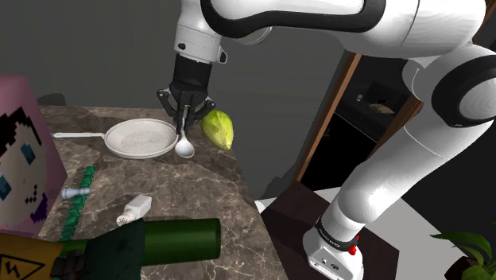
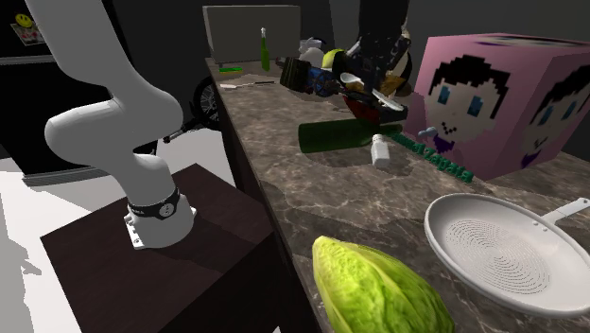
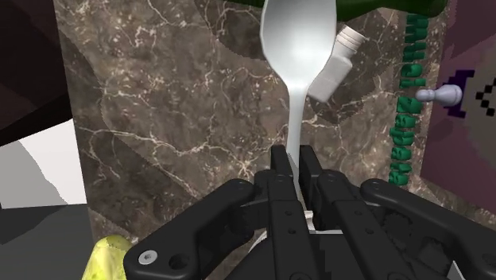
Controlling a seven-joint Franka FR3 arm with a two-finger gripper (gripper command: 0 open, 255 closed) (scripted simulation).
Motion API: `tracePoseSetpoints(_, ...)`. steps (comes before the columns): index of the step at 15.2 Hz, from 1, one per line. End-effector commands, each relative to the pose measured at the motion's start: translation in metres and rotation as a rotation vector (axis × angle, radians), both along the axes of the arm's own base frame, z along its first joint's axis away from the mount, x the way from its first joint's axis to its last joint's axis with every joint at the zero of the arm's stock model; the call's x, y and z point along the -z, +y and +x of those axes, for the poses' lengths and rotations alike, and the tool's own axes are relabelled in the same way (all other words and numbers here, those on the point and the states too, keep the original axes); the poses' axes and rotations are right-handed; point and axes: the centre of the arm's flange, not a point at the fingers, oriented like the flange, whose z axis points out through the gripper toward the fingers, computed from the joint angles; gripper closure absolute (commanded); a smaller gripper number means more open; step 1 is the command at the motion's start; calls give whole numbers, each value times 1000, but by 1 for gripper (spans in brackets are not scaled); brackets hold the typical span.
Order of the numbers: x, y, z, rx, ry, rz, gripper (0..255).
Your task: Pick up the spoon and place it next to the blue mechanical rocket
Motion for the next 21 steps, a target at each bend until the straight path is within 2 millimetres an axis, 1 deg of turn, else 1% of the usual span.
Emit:
tracePoseSetpoints(1,-11,0,0,0,0,0,255)
tracePoseSetpoints(5,-30,0,0,0,0,0,255)
tracePoseSetpoints(21,-31,110,-180,0,0,0,255)
